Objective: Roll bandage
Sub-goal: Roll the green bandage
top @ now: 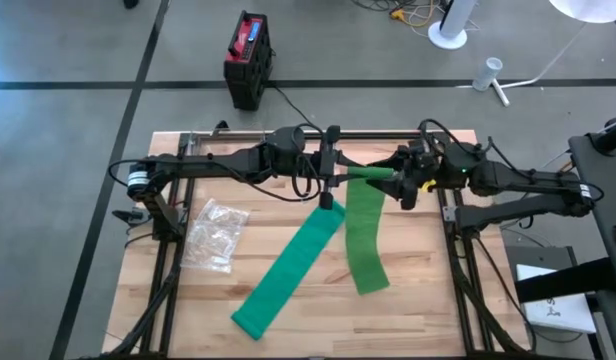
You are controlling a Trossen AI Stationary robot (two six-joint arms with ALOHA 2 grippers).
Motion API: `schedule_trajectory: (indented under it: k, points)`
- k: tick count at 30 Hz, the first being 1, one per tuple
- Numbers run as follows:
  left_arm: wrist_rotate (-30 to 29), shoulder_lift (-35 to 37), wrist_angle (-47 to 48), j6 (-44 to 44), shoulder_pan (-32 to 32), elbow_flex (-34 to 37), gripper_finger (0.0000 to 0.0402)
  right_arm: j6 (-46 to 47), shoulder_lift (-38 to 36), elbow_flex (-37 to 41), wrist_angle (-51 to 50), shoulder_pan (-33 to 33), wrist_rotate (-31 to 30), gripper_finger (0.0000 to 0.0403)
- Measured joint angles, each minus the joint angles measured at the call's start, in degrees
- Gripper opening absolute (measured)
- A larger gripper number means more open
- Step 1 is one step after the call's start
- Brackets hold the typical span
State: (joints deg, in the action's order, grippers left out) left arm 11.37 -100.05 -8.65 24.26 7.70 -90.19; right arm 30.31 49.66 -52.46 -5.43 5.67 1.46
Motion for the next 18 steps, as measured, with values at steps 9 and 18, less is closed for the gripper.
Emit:
schedule_trajectory:
  k: [9, 18]
  points:
    - [-1.9, 0.0, 0.0, 0.3, 0.1, 0.0, 0.0054, -0.4, 0.7, -0.7, -0.1, 0.0, 0.6, 0.0280]
    - [-3.4, 0.0, 0.0, 2.2, 0.1, 0.0, 0.0052, 3.4, 0.4, -0.7, 0.1, 0.0, 0.1, 0.0260]
